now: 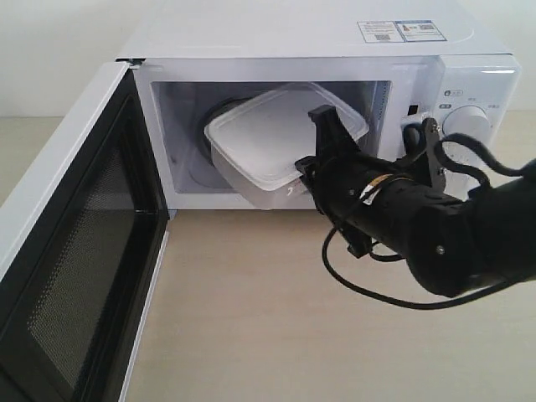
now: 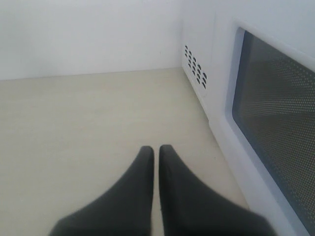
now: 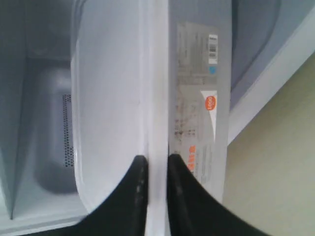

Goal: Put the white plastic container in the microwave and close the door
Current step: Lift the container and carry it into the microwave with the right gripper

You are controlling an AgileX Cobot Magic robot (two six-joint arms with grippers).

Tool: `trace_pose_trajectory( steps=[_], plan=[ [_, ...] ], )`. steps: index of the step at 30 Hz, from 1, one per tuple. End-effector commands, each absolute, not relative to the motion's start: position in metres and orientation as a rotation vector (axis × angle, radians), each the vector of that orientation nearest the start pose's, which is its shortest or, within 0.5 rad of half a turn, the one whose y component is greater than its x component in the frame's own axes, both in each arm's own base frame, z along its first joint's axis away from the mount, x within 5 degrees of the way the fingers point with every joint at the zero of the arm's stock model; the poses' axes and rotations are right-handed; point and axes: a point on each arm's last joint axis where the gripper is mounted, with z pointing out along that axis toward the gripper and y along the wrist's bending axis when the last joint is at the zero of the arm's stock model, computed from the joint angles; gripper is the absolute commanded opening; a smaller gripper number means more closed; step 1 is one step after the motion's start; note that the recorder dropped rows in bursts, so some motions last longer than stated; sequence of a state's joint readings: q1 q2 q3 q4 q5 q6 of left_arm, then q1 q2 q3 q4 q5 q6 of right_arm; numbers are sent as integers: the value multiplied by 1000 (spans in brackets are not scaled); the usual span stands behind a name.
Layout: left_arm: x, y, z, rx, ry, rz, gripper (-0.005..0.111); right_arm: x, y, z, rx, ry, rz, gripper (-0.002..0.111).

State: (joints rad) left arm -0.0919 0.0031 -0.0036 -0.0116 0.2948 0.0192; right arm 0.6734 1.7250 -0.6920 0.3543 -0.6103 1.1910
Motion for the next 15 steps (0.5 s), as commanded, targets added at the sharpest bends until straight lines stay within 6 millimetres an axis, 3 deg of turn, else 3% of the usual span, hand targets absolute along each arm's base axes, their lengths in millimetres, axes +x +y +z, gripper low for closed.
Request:
trace_pose_trajectory(
  steps=[1,4,8,15],
  plan=[
    [54,-5,186,89,1777,-68,4,282,214,165,1072,1853,1199,0],
    [54,-5,186,89,1777,-68,4,293,228,155,1138,1805,1220,0],
    [54,-5,186,89,1777,-68,4,305,239,156,1140,1744,1250,0],
    [54,-5,186,89,1777,-68,4,315,242,164,1110,1709,1182,0]
  ],
)
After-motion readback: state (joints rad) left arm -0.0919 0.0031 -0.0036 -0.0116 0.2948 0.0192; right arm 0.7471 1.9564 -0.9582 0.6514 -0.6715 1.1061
